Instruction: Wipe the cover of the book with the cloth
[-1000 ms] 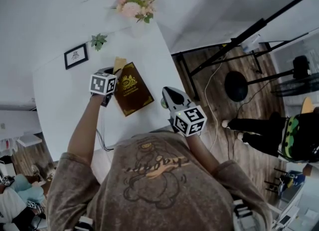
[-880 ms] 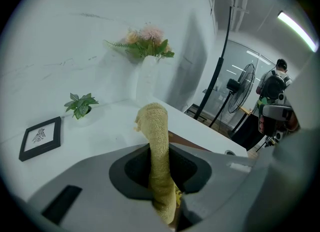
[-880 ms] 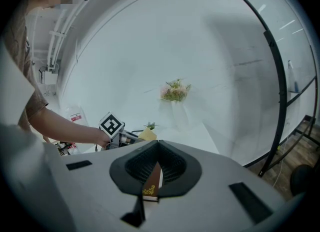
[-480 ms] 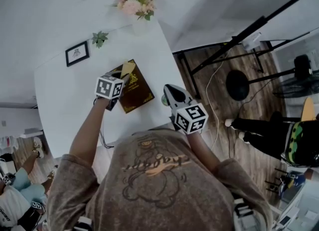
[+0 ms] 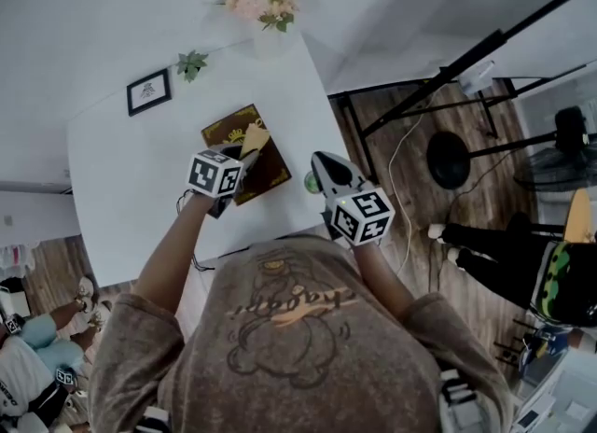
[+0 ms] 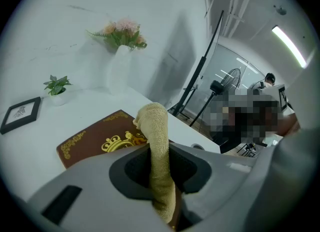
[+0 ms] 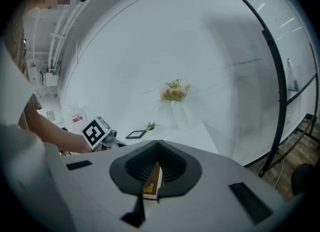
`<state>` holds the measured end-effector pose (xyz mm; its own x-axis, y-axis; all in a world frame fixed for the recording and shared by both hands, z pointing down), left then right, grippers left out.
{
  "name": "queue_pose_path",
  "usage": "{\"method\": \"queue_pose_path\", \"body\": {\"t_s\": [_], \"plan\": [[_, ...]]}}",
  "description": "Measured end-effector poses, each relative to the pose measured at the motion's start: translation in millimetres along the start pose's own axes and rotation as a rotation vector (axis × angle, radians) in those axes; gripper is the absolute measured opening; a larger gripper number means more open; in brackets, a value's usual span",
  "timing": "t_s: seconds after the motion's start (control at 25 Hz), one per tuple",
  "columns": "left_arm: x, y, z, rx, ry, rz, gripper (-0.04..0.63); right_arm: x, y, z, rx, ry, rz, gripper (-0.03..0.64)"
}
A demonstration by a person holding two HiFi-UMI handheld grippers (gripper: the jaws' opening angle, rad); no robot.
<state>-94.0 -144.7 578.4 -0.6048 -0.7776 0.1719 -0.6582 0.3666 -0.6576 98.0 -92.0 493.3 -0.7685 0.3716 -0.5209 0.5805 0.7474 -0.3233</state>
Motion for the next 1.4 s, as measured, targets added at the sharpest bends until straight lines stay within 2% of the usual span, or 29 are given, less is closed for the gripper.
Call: {"method": "queue_pose_path", "body": {"t_s": [0.24, 0.48, 0.84, 1.16, 1.4], "plan": [[-25, 0, -8, -0.018, 0.055, -0.061, 0.061, -1, -1, -1, 0.004, -0.005, 0.008, 0.005], [-52, 0, -14, -0.031, 0.068, -0.108, 0.061, 1, -3, -3, 0.014, -0.005, 0.015, 0.005], [-67, 4, -13, -0.062, 0.148, -0.174, 0.061, -1, -2, -3, 0.008, -0.003, 0.015, 0.005], [-33, 24, 26, -0.147, 0.157, -0.136, 0.061, -1, -1, 0, 0.006, -0.001, 0.014, 0.005], [21, 38, 47, -0.176, 0.149, -0.022, 0.061, -4, 0, 1, 0.005, -0.003, 0.01, 0.005]]}}
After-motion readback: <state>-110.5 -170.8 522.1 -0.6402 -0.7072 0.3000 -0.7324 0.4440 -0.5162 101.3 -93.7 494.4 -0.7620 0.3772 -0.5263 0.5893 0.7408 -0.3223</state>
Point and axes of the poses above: the fingertips, and each gripper's own axes: y backward along the fingers, x to its left, z out of its top, the point moved 5 cm from there along y, backward along the fingers, and after that the axes turned 15 degrees about -y, right-handed, at the moved point
